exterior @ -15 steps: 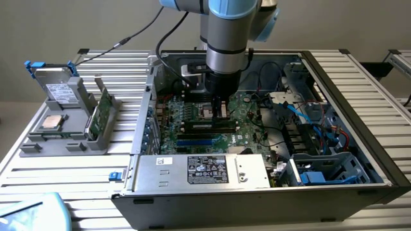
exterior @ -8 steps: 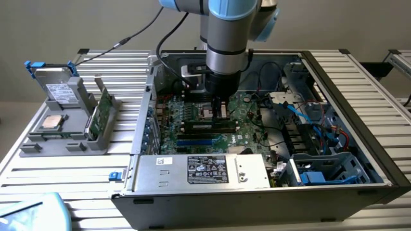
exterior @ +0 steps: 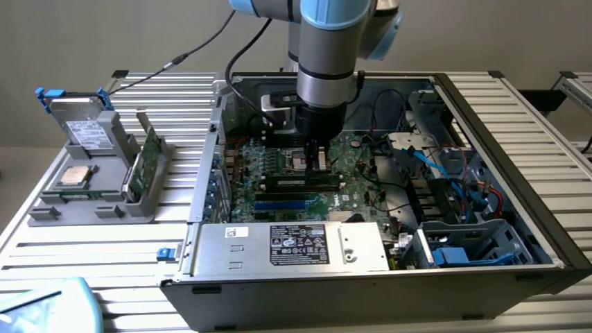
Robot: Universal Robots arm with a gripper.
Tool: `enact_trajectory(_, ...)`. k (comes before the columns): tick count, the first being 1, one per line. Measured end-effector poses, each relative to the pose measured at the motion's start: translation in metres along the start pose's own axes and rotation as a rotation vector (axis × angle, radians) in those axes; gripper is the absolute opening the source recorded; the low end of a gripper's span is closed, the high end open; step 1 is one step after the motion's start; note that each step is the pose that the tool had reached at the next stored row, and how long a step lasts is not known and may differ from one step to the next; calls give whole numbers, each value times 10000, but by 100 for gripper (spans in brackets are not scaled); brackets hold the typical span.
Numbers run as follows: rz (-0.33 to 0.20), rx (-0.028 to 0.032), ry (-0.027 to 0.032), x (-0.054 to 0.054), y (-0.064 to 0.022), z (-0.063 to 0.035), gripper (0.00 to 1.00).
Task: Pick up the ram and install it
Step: 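Insert the ram into the slot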
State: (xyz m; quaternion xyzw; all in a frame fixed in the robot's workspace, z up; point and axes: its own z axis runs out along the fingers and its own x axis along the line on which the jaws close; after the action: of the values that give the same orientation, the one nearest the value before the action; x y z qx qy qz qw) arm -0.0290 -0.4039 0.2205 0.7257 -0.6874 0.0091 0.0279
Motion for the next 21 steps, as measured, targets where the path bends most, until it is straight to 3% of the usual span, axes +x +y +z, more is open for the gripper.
enact_trajectory(3, 0, 0, 0, 0, 0, 0, 16)
enact_trajectory(5, 0, 0, -1, 0, 0, 0, 28)
enact_trajectory(8, 0, 0, 0, 0, 0, 0, 34)
enact_trajectory(9, 0, 0, 0, 0, 0, 0, 40)
enact_trajectory(21, 1, 0, 0, 3, 97, -163, 40)
